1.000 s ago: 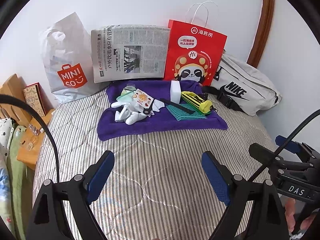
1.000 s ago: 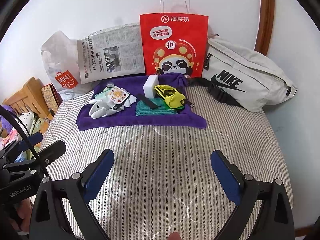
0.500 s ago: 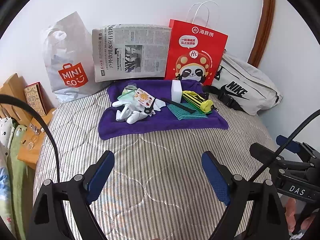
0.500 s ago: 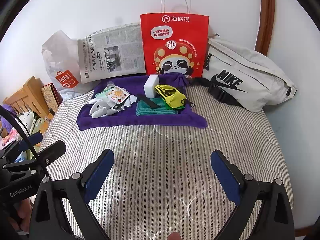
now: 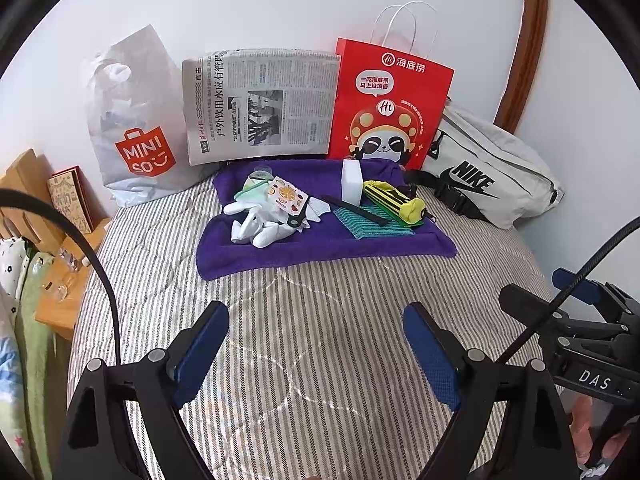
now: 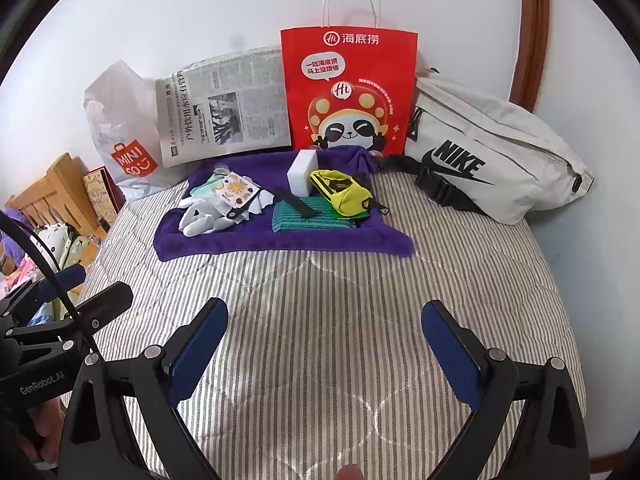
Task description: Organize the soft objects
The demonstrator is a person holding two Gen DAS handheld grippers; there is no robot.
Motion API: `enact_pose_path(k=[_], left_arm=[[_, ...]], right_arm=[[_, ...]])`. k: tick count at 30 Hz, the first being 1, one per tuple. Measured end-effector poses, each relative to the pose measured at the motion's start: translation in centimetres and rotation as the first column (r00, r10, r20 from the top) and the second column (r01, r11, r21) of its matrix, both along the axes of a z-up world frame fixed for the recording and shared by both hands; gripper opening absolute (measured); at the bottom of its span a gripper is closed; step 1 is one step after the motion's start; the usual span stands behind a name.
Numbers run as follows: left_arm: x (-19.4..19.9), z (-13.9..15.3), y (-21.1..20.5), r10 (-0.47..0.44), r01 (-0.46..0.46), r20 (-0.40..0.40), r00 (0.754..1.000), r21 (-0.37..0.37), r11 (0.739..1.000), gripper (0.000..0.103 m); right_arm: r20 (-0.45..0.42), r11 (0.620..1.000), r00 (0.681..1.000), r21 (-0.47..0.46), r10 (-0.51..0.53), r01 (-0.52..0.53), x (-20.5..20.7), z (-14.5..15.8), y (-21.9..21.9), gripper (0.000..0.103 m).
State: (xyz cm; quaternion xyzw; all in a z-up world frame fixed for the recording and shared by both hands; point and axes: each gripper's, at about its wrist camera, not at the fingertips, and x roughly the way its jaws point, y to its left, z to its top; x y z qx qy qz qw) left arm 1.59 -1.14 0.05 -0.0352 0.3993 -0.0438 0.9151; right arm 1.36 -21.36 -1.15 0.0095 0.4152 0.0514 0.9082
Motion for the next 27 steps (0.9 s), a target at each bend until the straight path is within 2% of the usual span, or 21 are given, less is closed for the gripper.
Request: enact_pose_path(k=[27], left_arm=[[-0.07,0.05,-0.04,-0.003,0.003,0.001,1.0,0.004,1.0,0.088]], right_arm=[[0.004,1.0,1.0,-0.006,0.008,-0.008,-0.13,0.08,0.14,0.097]])
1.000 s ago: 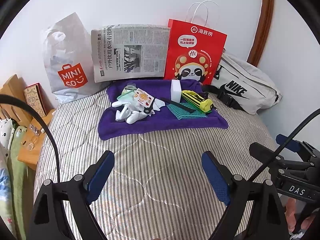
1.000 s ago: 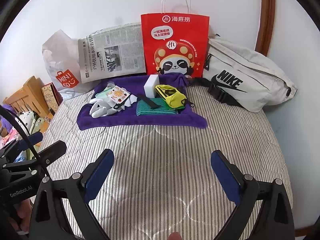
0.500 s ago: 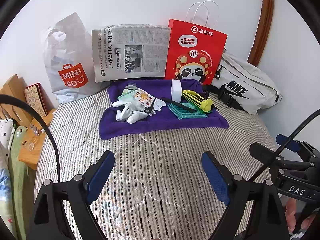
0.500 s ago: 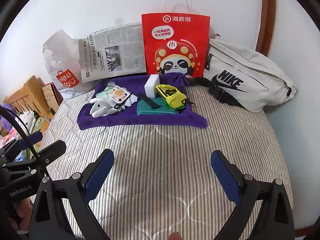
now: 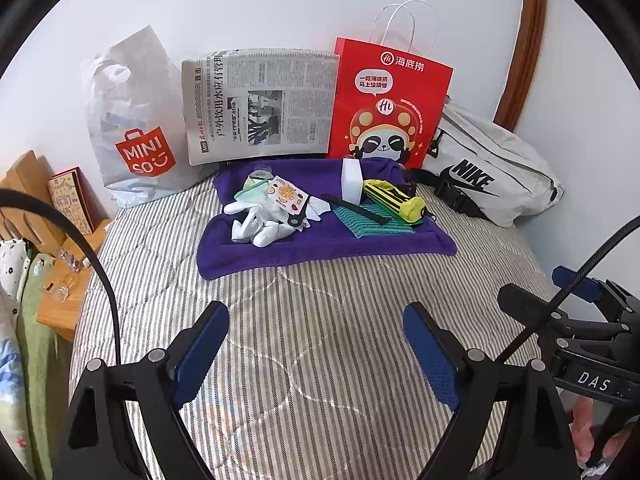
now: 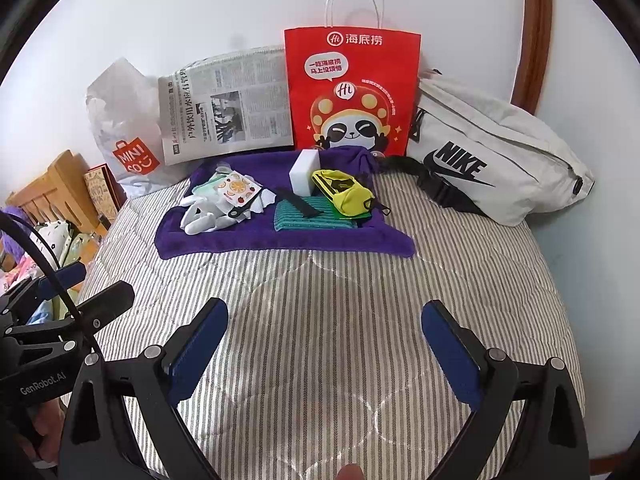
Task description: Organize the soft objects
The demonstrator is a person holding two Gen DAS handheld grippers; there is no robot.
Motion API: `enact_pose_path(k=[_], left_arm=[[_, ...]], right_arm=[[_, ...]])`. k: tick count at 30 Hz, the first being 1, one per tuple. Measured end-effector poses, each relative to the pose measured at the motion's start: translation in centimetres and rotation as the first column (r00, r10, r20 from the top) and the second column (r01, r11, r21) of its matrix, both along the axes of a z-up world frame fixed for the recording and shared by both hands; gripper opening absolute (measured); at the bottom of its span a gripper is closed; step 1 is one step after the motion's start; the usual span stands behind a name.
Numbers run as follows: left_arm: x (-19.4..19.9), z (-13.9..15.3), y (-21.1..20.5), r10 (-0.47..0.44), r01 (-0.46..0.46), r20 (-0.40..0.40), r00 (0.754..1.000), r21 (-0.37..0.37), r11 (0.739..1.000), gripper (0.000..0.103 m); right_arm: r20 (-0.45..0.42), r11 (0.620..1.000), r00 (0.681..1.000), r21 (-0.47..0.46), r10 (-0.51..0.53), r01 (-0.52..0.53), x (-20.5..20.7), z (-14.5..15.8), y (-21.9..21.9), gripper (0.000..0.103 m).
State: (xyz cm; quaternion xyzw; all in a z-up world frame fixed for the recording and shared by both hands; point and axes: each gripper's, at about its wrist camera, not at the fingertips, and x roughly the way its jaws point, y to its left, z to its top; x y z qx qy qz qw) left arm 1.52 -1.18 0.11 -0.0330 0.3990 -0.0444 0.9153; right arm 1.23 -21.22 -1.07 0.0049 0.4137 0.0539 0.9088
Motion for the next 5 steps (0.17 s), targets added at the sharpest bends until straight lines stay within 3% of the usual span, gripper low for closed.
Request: enact_pose_path(k=[5], left_arm=[[0.0,0.11,0.11,0.007,-0.007,0.008,1.0,-0.002,1.0,0.089]], right_arm=[[0.0,1.0,1.0,0.0,0.001,-0.001,-0.02,0.05,0.08,0.097]])
